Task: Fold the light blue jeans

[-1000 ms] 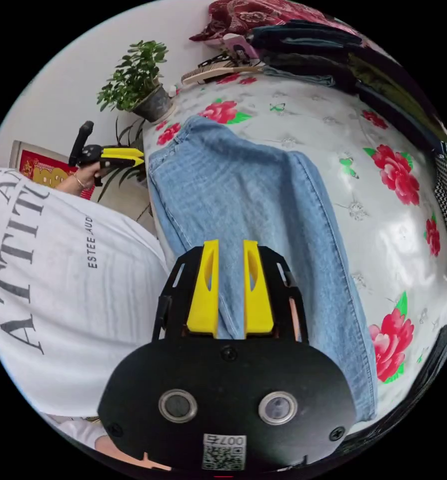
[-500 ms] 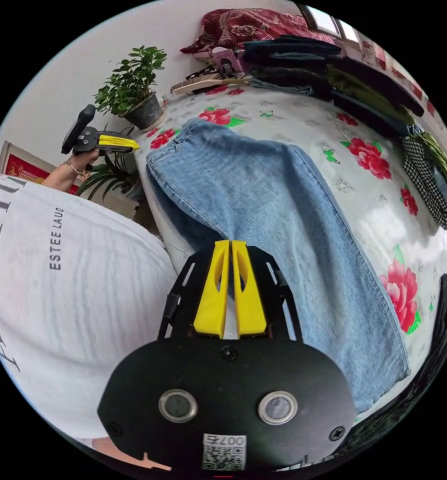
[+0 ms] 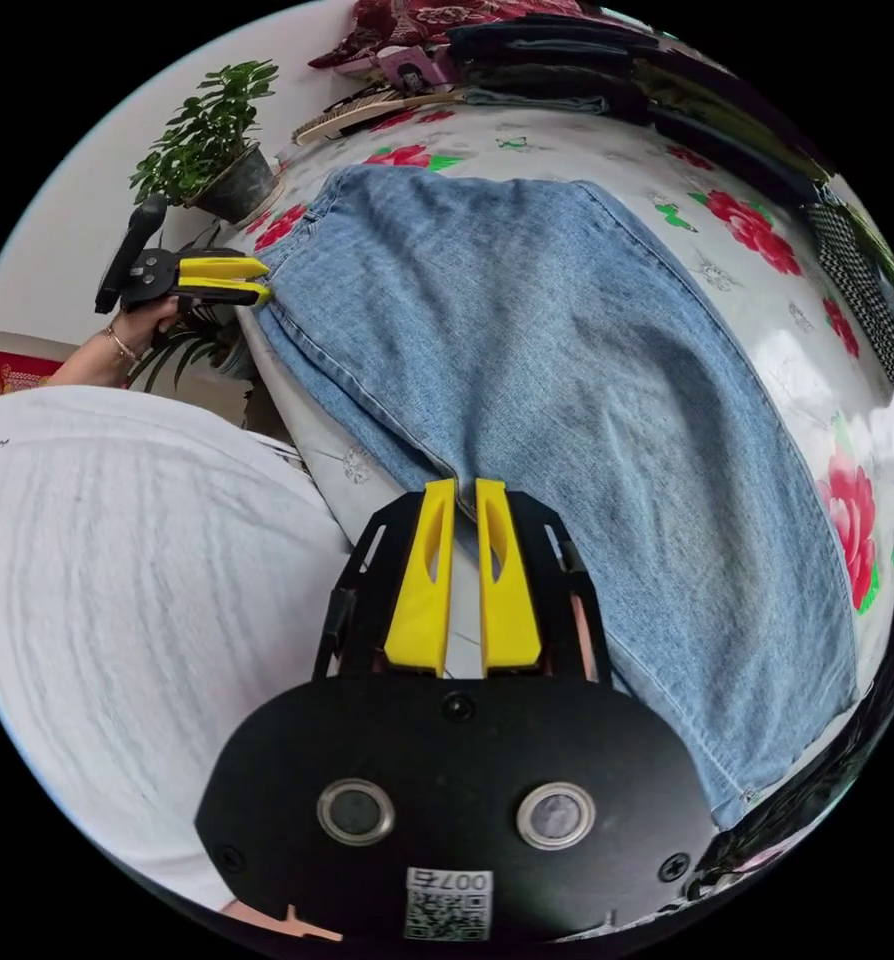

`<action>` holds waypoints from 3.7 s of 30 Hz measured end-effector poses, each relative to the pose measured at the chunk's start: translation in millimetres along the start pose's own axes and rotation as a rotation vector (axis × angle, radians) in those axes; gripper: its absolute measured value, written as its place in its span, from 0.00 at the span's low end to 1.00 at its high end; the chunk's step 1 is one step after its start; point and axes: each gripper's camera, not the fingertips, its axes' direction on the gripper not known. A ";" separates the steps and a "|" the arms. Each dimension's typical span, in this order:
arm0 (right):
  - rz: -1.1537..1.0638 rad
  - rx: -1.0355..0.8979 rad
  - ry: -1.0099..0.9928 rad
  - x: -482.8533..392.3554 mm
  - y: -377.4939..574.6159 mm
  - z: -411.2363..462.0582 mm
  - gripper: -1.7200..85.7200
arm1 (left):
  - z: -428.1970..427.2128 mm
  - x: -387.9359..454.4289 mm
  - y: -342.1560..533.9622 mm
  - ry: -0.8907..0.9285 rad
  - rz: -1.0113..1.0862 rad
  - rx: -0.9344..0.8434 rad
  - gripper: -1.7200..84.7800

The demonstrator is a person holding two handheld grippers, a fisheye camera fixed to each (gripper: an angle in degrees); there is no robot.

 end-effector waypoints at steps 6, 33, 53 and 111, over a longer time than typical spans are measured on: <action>0.015 -0.026 -0.036 23.1 -7.3 -9.8 0.02 | 9.0 -5.3 -13.3 0.054 0.070 -0.060 0.04; 1.405 0.924 -0.060 257.4 392.3 -174.6 0.11 | 71.0 -111.8 174.4 0.496 -0.685 0.141 0.08; 0.598 0.935 0.000 240.3 224.8 -301.0 0.02 | 207.0 -141.3 312.9 0.871 -1.283 0.394 0.17; 0.451 0.495 -0.196 121.9 129.1 -193.3 0.02 | -16.4 -24.6 -18.2 1.100 -0.200 0.870 0.06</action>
